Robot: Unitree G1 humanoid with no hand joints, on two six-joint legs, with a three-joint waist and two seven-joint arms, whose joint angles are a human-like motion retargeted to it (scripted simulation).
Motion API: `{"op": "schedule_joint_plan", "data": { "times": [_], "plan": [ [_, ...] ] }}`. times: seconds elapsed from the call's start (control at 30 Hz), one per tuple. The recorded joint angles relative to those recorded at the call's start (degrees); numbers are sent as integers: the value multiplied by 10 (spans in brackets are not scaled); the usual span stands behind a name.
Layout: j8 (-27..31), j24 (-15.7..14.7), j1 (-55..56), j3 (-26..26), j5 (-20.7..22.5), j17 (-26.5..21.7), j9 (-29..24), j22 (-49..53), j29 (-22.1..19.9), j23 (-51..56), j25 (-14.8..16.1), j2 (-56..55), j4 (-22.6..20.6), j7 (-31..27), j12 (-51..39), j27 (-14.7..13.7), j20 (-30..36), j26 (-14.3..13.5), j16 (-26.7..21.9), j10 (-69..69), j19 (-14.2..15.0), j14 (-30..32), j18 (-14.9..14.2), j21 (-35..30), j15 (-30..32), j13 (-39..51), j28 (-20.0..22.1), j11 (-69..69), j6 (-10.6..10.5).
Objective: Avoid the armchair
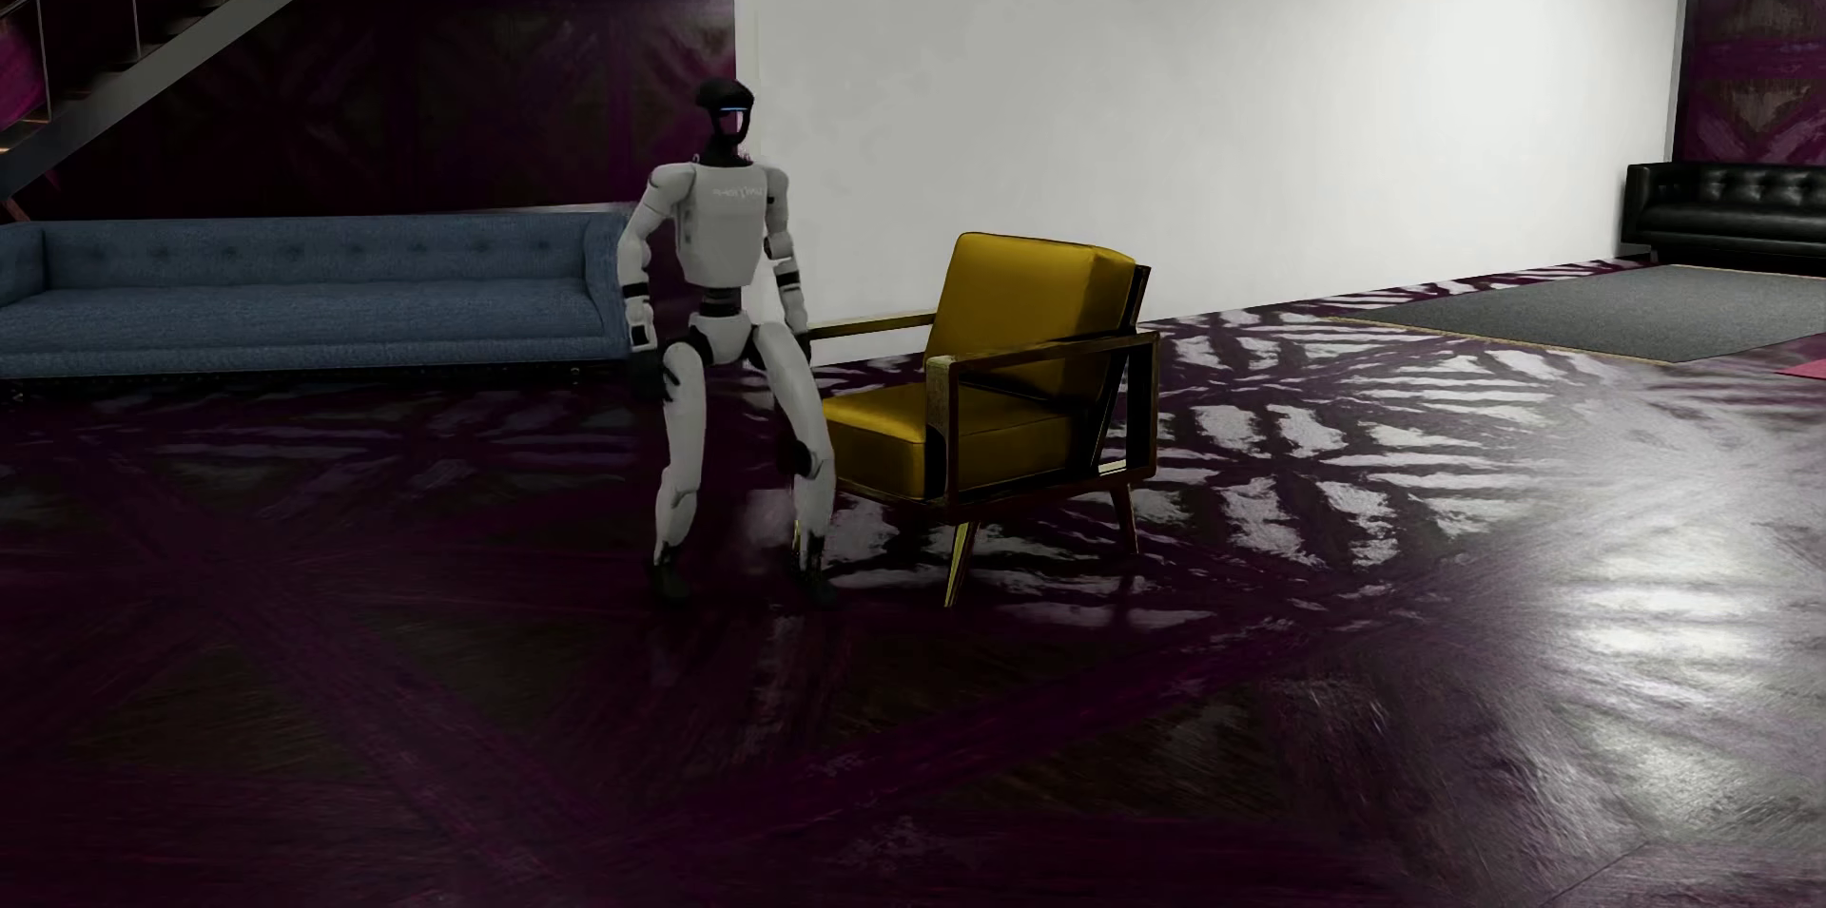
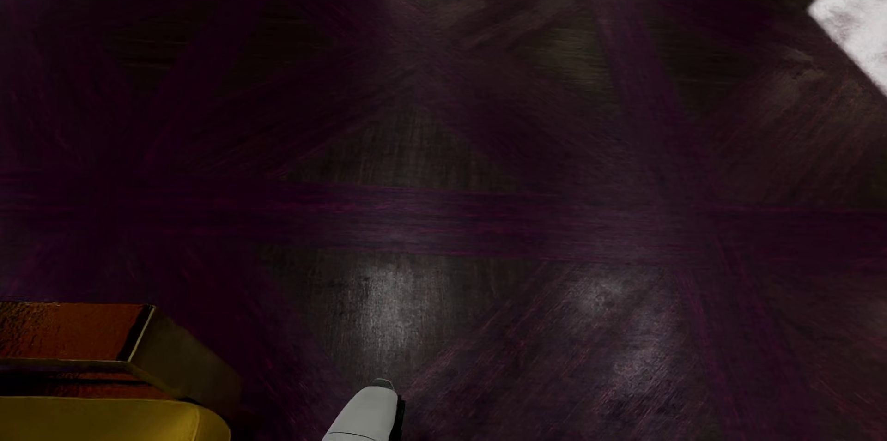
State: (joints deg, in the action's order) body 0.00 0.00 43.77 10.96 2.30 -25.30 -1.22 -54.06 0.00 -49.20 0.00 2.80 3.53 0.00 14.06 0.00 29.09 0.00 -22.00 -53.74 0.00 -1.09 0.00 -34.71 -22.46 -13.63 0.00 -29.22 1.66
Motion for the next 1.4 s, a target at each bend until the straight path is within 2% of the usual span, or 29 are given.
{"op": "schedule_joint_plan", "data": {
  "times": [0.07, 0.13, 0.2, 0.27, 0.33, 0.37, 0.43, 0.47, 0.53, 0.63, 0.67, 0.7, 0.77, 0.87, 0.9, 0.97, 1.03, 1.07, 1.1, 1.13, 1.17, 1.23, 1.27, 1.33, 1.4],
  "plan": [
    [0, 0, -40, 16, -2, 6, 5, -8, 0, 11, 0, 14, 7, 0, 9, 0, 8, 0, -2, 129, 0, 22, 0, -7, 5, 6, 0, -1, -4],
    [0, 0, -90, 27, -3, 15, 19, -11, 0, 27, 0, 24, 16, 0, 21, 0, 7, 0, -3, 234, 0, 3, 0, -15, 13, 7, 0, -5, -9],
    [0, 0, -132, 22, -11, 27, 37, -24, 0, 42, 0, 40, 21, 0, 33, 0, 12, 0, 0, 273, 0, 16, 0, -12, 27, -1, 0, -5, -14],
    [0, 0, -130, -8, -27, 46, 45, -48, 0, 43, 0, 53, 2, 0, 32, 0, 26, 0, 2, 240, 0, 53, 0, 2, 78, -17, 0, -27, -2],
    [0, 0, -142, -29, -45, 62, 41, -61, 0, 25, 0, 23, -25, 0, 10, 0, 42, 0, -2, 203, 0, 28, 0, 4, 161, -32, 0, -108, 15],
    [0, 0, -152, -17, -60, 70, 48, -34, 0, 23, 0, -29, -45, 0, 5, 0, -25, 0, -7, 203, 0, 1, 0, 21, 177, -44, 0, -185, 30],
    [0, 0, -209, 2, -70, 49, 37, 56, 0, 43, 0, -116, -65, 0, -9, 0, -50, 0, -17, 214, 0, -43, 0, -9, 158, -39, 0, -348, 34],
    [0, 0, -242, -8, -78, 36, 33, 104, 0, 49, 0, -147, -74, 0, -14, 0, -60, 0, -19, 223, 0, -53, 0, -15, 155, -31, 0, -401, 28],
    [0, 0, -287, -49, -87, 18, 34, 176, 0, 46, 0, -203, -85, 0, -27, 0, -82, 0, -18, 227, 0, -63, 0, 17, 195, -19, 0, -435, 9],
    [0, 0, -343, -79, -78, -1, 26, 239, 0, 35, 0, -280, -93, 0, -52, 0, -93, 0, -13, 229, 0, -82, 0, 96, 315, -9, 0, -331, -14],
    [0, 0, -363, -82, -72, -8, 22, 254, 0, 33, 0, -297, -93, 0, -56, 0, -92, 0, -13, 231, 0, -91, 0, 105, 327, -4, 0, -274, -19],
    [0, 0, -383, -86, -67, -13, 20, 265, 0, 32, 0, -309, -90, 0, -56, 0, -88, 0, -15, 233, 0, -99, 0, 104, 318, -1, 0, -216, -22],
    [0, 0, -419, -101, -60, -18, 18, 261, 0, 32, 0, -313, -80, 0, -48, 0, -74, 0, -20, 238, 0, -114, 0, 90, 249, 2, 0, -100, -25],
    [0, 0, -457, -128, -54, -8, 22, 163, 0, 33, 0, -288, -61, 0, -33, 0, -49, 0, -15, 234, 0, -134, 0, 85, 135, -14, 0, 15, -31],
    [0, 0, -465, -135, -51, 0, 24, 115, 0, 31, 0, -280, -54, 0, -26, 0, -44, 0, -12, 230, 0, -139, 0, 85, 120, -23, 0, 25, -32],
    [0, 0, -475, -137, -40, 18, 34, 20, 0, 17, 0, -274, -41, 0, -6, 0, -40, 0, -9, 219, 0, -127, 0, 73, 141, -41, 0, -1, -31],
    [0, 0, -467, -116, -25, 38, 44, -54, 0, -14, 0, -281, -28, 0, 19, 0, -48, 0, -8, 190, 0, -57, 0, 42, 176, -50, 0, -45, -33],
    [0, 0, -448, -102, -20, 45, 48, -76, 0, -28, 0, -273, -21, 0, 33, 0, -54, 0, -8, 156, 0, 10, 0, 20, 175, -51, 0, -50, -36],
    [0, 0, -410, -93, -16, 49, 52, -87, 0, -35, 0, -256, -13, 0, 44, 0, -54, 0, -10, 97, 0, 78, 0, 1, 169, -53, 0, -41, -40],
    [0, 0, -358, -86, -12, 49, 54, -86, 0, -31, 0, -235, -5, 0, 52, 0, -49, 0, -12, 12, 0, 113, 0, -9, 161, -57, 0, -25, -45],
    [0, 0, -302, -77, -10, 45, 52, -76, 0, -18, 0, -214, 3, 0, 56, 0, -44, 0, -15, -90, 0, 90, 0, -12, 154, -63, 0, -11, -50],
    [0, 0, -211, -46, -9, 28, 42, -41, 0, 7, 0, -176, 11, 0, 53, 0, -42, 0, -18, -281, 0, -48, 0, -10, 140, -69, 0, 3, -53],
    [0, 0, -176, -28, -13, 19, 36, -23, 0, 6, 0, -156, 13, 0, 48, 0, -47, 0, -16, -371, 0, -95, 0, -12, 132, -65, 0, 8, -49],
    [0, 0, -120, 1, -23, 2, 28, 7, 0, -19, 0, -118, 10, 0, 40, 0, -65, 0, -8, -288, 0, -120, 0, -16, 109, -48, 0, 17, -36],
    [0, 0, -81, 19, -29, -15, 25, 36, 0, -44, 0, -89, 10, 0, 32, 0, -76, 0, -1, -296, 0, -125, 0, -4, 90, -32, 0, 18, -25]
  ]
}}
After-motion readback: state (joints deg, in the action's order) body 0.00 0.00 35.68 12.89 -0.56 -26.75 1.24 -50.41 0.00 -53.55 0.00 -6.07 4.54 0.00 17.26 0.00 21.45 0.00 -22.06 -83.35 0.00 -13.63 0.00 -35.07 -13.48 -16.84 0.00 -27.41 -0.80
